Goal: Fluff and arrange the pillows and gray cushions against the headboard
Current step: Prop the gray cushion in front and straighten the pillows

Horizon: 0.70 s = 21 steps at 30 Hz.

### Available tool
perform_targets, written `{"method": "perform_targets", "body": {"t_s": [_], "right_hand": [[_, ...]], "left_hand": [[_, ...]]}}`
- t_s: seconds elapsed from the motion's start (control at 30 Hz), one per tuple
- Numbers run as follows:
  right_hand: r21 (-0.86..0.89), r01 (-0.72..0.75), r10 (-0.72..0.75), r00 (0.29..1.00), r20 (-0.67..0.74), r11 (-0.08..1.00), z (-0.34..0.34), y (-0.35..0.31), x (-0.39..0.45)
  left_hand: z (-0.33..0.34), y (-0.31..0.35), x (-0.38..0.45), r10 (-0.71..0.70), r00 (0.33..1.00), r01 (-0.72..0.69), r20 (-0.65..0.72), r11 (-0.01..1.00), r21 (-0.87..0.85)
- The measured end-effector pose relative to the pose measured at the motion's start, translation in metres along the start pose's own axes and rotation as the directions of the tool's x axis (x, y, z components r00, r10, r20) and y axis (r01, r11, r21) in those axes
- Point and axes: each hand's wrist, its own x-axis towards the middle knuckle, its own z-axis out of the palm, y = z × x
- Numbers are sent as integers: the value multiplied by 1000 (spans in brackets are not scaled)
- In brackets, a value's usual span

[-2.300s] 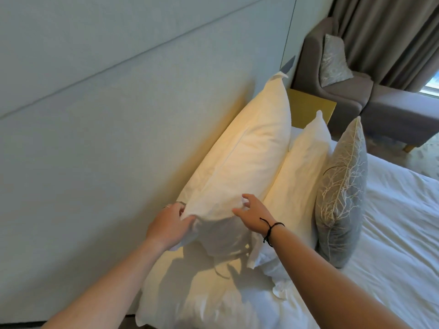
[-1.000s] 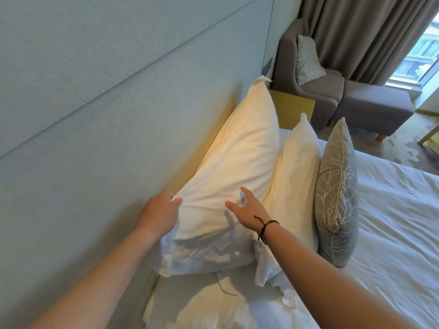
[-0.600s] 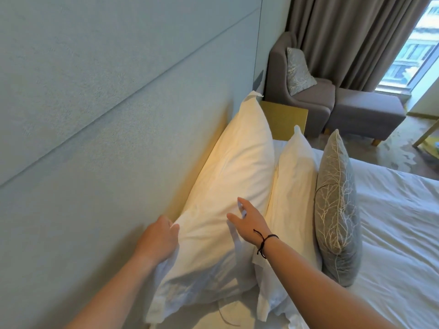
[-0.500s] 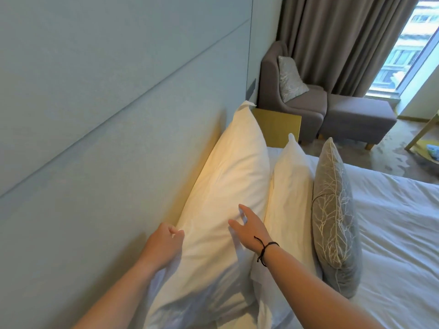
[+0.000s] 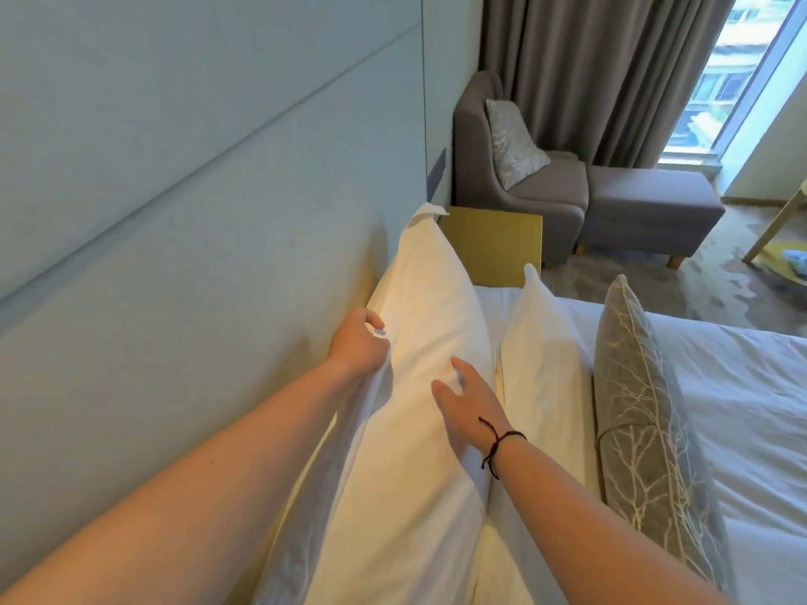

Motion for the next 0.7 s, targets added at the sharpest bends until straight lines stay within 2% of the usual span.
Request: {"method": "perform_targets", "body": {"t_s": [0.27,0.33,0.43,0.57,0.63,0.7], "right_hand": [[60,90,-86,994,-67,994,-10,2,59],[73,104,-99,993,-59,992,-10,7,63],[86,112,-107,993,-57,990,-8,15,63],[78,99,-97,995,-40,992,-6,23,57],[64,95,-94,995,-16,993,-7,26,54],[66,92,-92,996,-4,994,-10,29,53]], "left_hand": [[38,37,115,115,991,-114,67,993,-14],[45,50,146,195,978,-199,78,979,46],[54,71,188,290,952,-306,100,923,235],[64,95,226,308,941,-336,139,815,472],[68,103,235,346,927,-370,145,782,501],[69,109,241,332,935,-351,123,826,441]]}}
